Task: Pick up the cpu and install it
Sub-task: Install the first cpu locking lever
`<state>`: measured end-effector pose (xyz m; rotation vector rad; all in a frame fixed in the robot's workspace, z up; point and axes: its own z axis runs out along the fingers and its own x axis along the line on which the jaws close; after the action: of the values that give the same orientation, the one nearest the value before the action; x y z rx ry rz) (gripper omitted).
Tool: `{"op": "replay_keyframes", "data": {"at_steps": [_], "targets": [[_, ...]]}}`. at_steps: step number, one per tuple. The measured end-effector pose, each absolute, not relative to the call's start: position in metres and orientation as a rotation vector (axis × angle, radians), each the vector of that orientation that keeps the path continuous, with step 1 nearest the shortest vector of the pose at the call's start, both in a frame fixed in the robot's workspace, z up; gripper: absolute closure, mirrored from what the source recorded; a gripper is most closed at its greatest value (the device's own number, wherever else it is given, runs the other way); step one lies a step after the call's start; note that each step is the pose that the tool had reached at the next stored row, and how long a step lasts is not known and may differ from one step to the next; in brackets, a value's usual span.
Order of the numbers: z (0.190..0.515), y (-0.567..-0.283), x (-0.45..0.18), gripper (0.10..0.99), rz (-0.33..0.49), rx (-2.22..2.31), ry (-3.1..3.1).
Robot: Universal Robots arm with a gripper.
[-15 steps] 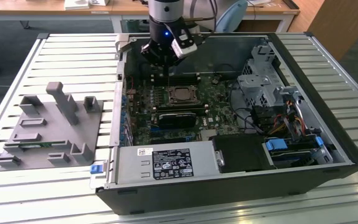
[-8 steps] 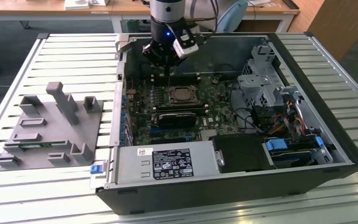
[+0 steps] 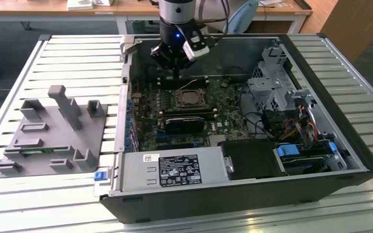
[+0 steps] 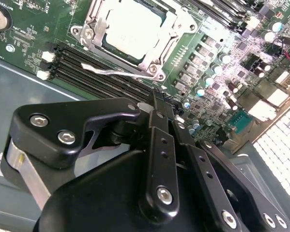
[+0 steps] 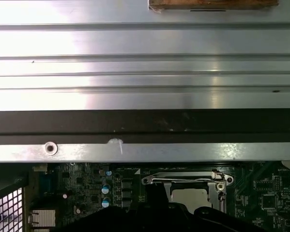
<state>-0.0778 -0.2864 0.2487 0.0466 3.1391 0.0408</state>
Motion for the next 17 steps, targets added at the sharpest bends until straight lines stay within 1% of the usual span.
{"op": "replay_keyframes", "data": {"at_steps": [4, 7, 8, 17], "targets": [[0.248, -0.286, -0.075, 0.980, 0.050, 0.047, 3.139], [0.247, -0.287, -0.074, 0.980, 0.121, 0.047, 3.138], [0.246, -0.287, -0.074, 0.980, 0.130, 0.047, 3.137], [0.237, -0.288, -0.067, 0.980, 0.130, 0.048, 3.138]]}}
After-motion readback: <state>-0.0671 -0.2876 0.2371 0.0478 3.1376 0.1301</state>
